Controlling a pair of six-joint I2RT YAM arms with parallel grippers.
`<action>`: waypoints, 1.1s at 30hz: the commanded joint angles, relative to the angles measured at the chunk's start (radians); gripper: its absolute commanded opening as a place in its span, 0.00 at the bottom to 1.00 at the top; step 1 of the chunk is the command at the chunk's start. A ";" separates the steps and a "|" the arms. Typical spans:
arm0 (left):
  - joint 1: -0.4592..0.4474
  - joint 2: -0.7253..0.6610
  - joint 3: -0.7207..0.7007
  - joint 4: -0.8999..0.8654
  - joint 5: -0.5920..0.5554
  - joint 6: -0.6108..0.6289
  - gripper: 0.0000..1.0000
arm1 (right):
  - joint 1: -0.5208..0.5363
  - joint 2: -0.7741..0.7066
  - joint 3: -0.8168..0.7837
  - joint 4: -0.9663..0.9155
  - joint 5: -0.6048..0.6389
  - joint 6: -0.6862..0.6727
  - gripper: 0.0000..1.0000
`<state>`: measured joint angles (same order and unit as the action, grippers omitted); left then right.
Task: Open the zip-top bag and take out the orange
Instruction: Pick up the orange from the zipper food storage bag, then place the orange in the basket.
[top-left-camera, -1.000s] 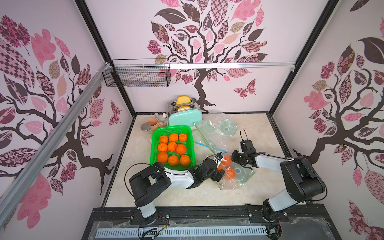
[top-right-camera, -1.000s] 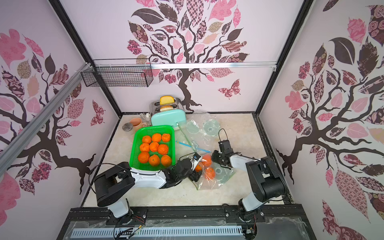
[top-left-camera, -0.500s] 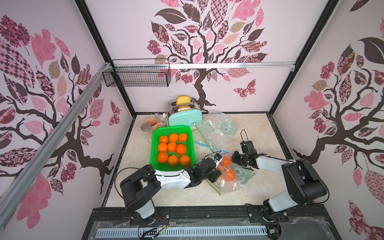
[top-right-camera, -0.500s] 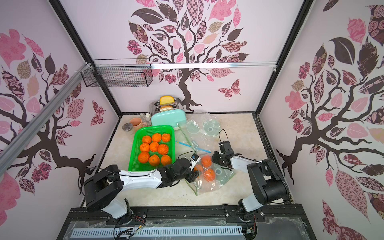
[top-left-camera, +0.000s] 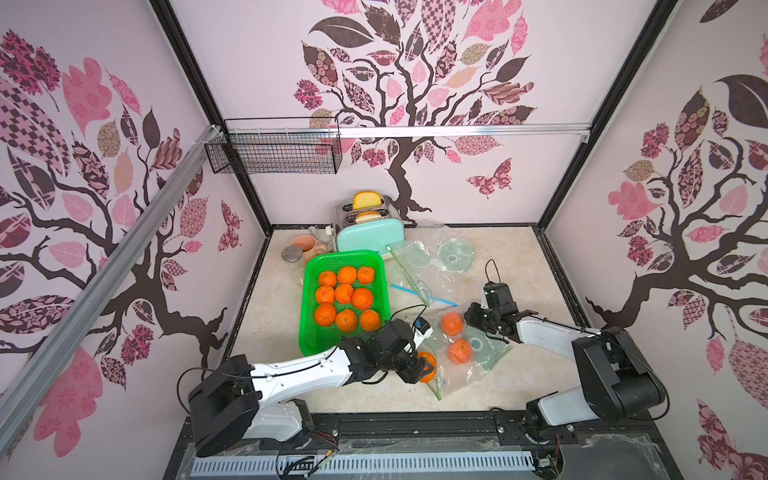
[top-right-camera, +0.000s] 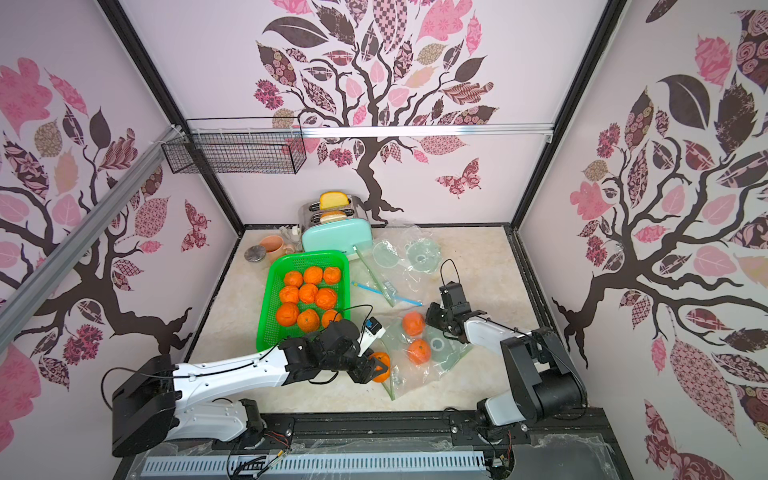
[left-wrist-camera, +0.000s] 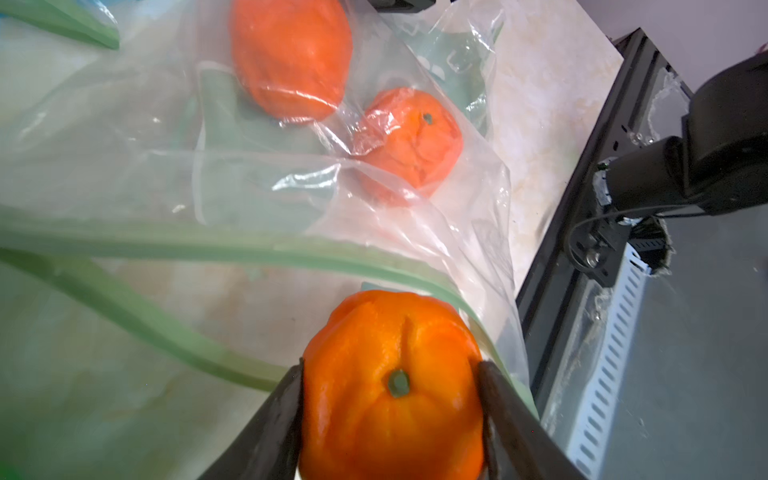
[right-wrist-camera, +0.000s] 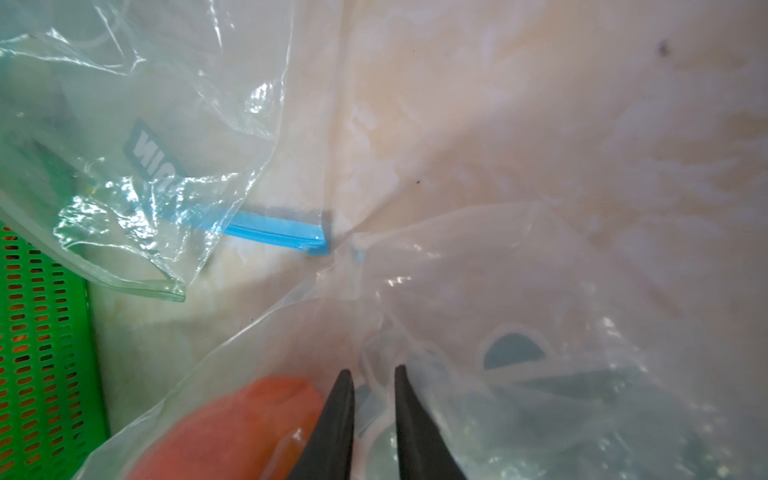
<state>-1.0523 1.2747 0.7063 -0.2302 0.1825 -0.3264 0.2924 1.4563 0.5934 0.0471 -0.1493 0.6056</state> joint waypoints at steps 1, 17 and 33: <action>0.009 -0.078 0.023 -0.093 0.025 -0.022 0.40 | 0.004 -0.016 -0.009 0.004 0.008 0.006 0.23; 0.200 -0.445 0.005 -0.369 -0.834 -0.240 0.35 | 0.007 -0.016 -0.015 0.020 -0.024 0.021 0.25; 0.472 -0.345 -0.186 -0.361 -0.785 -0.497 0.38 | 0.019 -0.038 -0.027 0.028 -0.025 0.023 0.26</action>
<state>-0.5865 0.9268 0.5220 -0.5789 -0.5610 -0.7387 0.3046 1.4406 0.5697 0.0765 -0.1757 0.6266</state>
